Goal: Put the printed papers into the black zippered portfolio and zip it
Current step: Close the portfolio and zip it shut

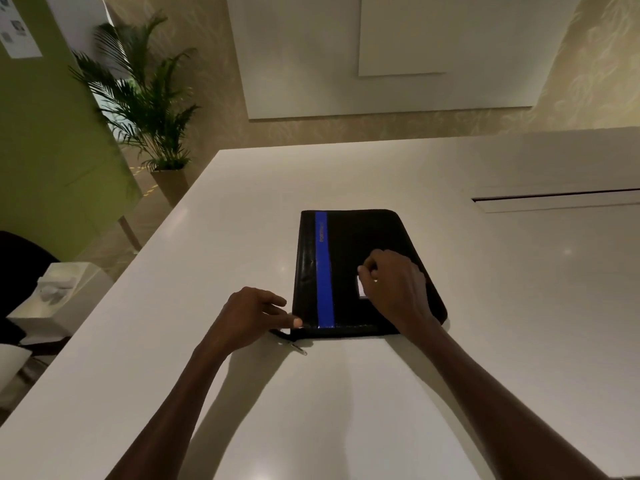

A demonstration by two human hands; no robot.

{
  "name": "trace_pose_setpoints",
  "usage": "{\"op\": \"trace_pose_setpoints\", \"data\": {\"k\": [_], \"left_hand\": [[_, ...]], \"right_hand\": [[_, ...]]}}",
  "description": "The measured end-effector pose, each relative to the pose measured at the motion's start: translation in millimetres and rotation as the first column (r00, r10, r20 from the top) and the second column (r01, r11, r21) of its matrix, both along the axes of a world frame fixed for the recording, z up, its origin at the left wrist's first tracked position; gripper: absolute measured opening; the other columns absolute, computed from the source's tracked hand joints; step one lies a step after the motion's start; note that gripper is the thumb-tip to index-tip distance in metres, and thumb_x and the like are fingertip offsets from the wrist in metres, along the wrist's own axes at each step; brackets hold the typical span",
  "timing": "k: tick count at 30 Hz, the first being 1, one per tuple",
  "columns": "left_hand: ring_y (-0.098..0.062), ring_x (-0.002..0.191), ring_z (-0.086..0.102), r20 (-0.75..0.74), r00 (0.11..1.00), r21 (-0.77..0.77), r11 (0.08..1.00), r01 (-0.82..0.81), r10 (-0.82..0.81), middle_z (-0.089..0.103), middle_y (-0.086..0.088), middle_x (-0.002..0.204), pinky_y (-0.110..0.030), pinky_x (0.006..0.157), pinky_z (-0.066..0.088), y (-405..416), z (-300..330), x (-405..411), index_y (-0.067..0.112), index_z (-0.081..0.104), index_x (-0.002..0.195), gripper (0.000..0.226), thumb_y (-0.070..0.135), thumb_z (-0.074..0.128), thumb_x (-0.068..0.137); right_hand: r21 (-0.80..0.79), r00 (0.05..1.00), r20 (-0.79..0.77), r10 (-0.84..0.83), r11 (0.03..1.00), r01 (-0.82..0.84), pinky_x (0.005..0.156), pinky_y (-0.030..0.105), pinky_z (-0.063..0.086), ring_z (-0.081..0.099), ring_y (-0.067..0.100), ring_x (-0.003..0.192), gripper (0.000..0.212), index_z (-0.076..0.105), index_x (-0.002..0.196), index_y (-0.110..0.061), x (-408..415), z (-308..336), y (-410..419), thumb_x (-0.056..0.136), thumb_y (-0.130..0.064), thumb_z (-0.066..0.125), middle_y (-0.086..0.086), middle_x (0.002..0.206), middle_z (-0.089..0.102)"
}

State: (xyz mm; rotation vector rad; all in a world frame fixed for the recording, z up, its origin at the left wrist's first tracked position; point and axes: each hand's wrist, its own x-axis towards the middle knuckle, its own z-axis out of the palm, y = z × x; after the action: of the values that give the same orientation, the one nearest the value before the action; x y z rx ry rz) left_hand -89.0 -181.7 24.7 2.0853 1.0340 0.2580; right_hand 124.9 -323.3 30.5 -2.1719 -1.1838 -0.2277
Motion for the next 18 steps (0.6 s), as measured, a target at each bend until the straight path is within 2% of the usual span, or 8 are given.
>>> {"op": "trace_pose_setpoints", "data": {"k": [3,5,7,9,11,14,18], "left_hand": [[0.007,0.080,0.068,-0.040,0.993,0.008,0.994,0.113,-0.113,0.076,0.015,0.081,-0.016,0.074,0.048,-4.5,-3.7,-14.9,0.033,0.072,0.095,0.044,0.040,0.090,0.055],[0.006,0.079,0.068,-0.045,0.987,0.055,0.987,0.154,-0.152,0.075,0.015,0.081,-0.020,0.075,0.052,-7.0,-8.4,-19.7,0.036,0.074,0.087,0.030,0.030,0.089,0.062],[0.004,0.077,0.068,-0.039,0.986,0.121,0.979,0.164,-0.160,0.075,0.017,0.078,-0.025,0.075,0.055,-9.1,-11.4,-22.1,0.035,0.077,0.082,0.017,0.029,0.085,0.067],[0.002,0.077,0.067,-0.027,0.986,0.144,0.975,0.168,-0.166,0.074,0.016,0.077,-0.027,0.074,0.055,-10.9,-12.9,-23.6,0.033,0.078,0.082,0.013,0.029,0.082,0.071],[0.002,0.076,0.067,-0.019,0.984,0.152,0.972,0.177,-0.177,0.074,0.015,0.078,-0.025,0.073,0.055,-12.1,-14.4,-24.3,0.034,0.077,0.082,0.011,0.028,0.080,0.073],[0.005,0.077,0.065,-0.007,0.983,0.151,0.971,0.183,-0.184,0.073,0.014,0.077,-0.020,0.069,0.053,-13.2,-17.0,-25.2,0.036,0.075,0.080,0.012,0.026,0.079,0.075],[0.007,0.078,0.064,0.001,0.984,0.165,0.970,0.176,-0.179,0.073,0.014,0.075,-0.013,0.065,0.048,-13.9,-20.0,-24.2,0.036,0.075,0.080,0.011,0.026,0.079,0.076]], "right_hand": [[-0.065,0.984,-0.135,0.114,0.990,-0.124,0.053,0.017,0.038,0.054,0.005,0.056,0.023,0.061,0.075,-0.017,-35.6,-1.3,-7.9,0.091,-0.033,0.063,-0.006,0.064,0.059],[-0.141,0.969,-0.185,0.166,0.971,-0.193,0.061,0.026,0.046,0.059,0.011,0.062,0.024,0.066,0.072,-0.018,-58.0,-5.0,-12.0,0.086,-0.036,0.067,-0.006,0.065,0.061],[-0.231,0.957,-0.219,0.191,0.943,-0.241,0.067,0.029,0.046,0.063,0.015,0.075,0.023,0.072,0.077,-0.018,-76.0,-11.2,-14.4,0.083,-0.040,0.068,-0.003,0.076,0.068],[-0.285,0.950,-0.226,0.216,0.918,-0.276,0.066,0.029,0.041,0.062,0.018,0.081,0.024,0.071,0.079,-0.020,-90.8,-21.1,-14.5,0.081,-0.044,0.067,-0.001,0.082,0.069],[-0.297,0.951,-0.214,0.226,0.912,-0.283,0.062,0.030,0.039,0.059,0.020,0.079,0.026,0.065,0.075,-0.020,-102.5,-30.8,-13.3,0.081,-0.045,0.065,0.000,0.079,0.064],[-0.254,0.953,-0.224,0.205,0.932,-0.260,0.053,0.029,0.033,0.058,0.020,0.075,0.025,0.066,0.077,-0.019,-113.5,-39.5,-9.0,0.085,-0.042,0.060,0.001,0.076,0.063],[-0.226,0.957,-0.260,0.130,0.955,-0.191,0.059,0.030,0.041,0.061,0.025,0.074,0.028,0.054,0.065,-0.018,-121.3,-42.8,-3.9,0.088,-0.033,0.055,0.001,0.068,0.059]]}}
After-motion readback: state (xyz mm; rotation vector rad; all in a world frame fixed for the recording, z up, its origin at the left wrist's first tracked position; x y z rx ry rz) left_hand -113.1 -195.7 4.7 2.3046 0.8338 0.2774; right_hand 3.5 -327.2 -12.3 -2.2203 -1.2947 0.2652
